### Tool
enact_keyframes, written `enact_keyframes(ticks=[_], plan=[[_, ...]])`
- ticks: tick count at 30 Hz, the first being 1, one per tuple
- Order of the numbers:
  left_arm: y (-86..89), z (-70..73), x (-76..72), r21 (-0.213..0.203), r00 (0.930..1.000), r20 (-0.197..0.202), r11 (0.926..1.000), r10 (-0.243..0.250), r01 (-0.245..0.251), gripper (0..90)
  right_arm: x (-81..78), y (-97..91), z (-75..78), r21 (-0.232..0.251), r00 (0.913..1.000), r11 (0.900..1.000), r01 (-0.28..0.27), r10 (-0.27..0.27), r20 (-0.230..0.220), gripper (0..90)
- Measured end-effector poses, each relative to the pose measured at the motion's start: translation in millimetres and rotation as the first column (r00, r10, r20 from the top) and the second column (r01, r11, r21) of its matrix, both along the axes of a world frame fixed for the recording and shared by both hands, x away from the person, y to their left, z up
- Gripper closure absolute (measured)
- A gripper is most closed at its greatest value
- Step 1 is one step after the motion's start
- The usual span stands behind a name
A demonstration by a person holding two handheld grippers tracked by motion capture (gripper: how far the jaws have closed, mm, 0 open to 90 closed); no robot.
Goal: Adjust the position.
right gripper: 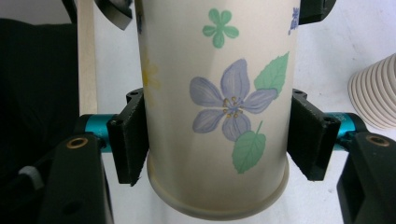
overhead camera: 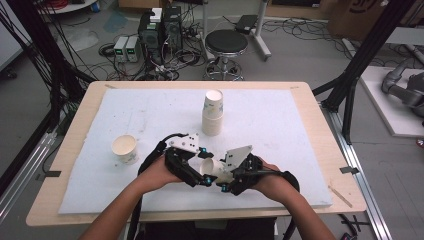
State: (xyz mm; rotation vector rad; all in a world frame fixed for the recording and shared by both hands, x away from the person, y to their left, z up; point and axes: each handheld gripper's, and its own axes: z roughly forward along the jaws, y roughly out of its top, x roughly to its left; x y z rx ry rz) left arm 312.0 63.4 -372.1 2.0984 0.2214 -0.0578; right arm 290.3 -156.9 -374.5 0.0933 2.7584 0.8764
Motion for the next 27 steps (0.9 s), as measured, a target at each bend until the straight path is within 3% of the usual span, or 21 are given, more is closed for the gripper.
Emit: enact_keyframes(ticks=[8,12,14,16,20,22,24,27], plan=[[-2.4,-2.1,0.7,0.017,0.9996,-0.003,0.9995,-0.027,0.027,32.5,-0.2,1.1,-0.2,-0.030,1.0000,0.9995,0.000,0.000,-0.004,31.5],[-4.4,-3.7,-0.4,0.046,0.9993,-0.003,0.9983,-0.037,0.037,34.2,-1.1,0.2,-3.2,-0.041,0.9998,0.9991,-0.007,0.006,-0.020,31.4],[-3.6,-4.1,-0.7,0.034,0.9996,-0.004,0.9990,-0.028,0.028,34.5,-1.2,-1.4,-4.4,-0.031,0.9999,0.9995,-0.004,0.004,-0.017,27.9],[-0.8,-4.2,-0.1,0.029,1.0000,0.004,0.9995,-0.008,0.008,34.7,-1.8,-4.0,-4.2,0.012,0.9996,0.9997,0.020,-0.019,-0.022,21.9],[8.1,-8.0,-0.6,-0.037,0.9998,-0.009,0.9992,0.017,-0.017,34.7,-3.1,-15.1,0.8,0.120,0.9977,0.9912,0.056,-0.051,-0.043,20.2],[11.8,-10.3,-1.2,-0.065,0.9996,-0.014,0.9976,0.023,-0.024,34.8,-3.5,-21.6,2.6,0.163,0.9964,0.9837,0.076,-0.069,-0.049,20.2],[14.3,-13.0,-1.5,-0.068,0.9993,-0.015,0.9971,0.033,-0.034,34.8,-3.4,-27.2,3.2,0.198,0.9933,0.9738,0.111,-0.102,-0.054,20.2],[18.8,-17.1,-1.5,-0.088,0.9979,-0.022,0.9942,0.060,-0.062,34.8,-4.3,-33.5,2.6,0.265,0.9923,0.9581,0.110,-0.090,-0.085,20.1]])
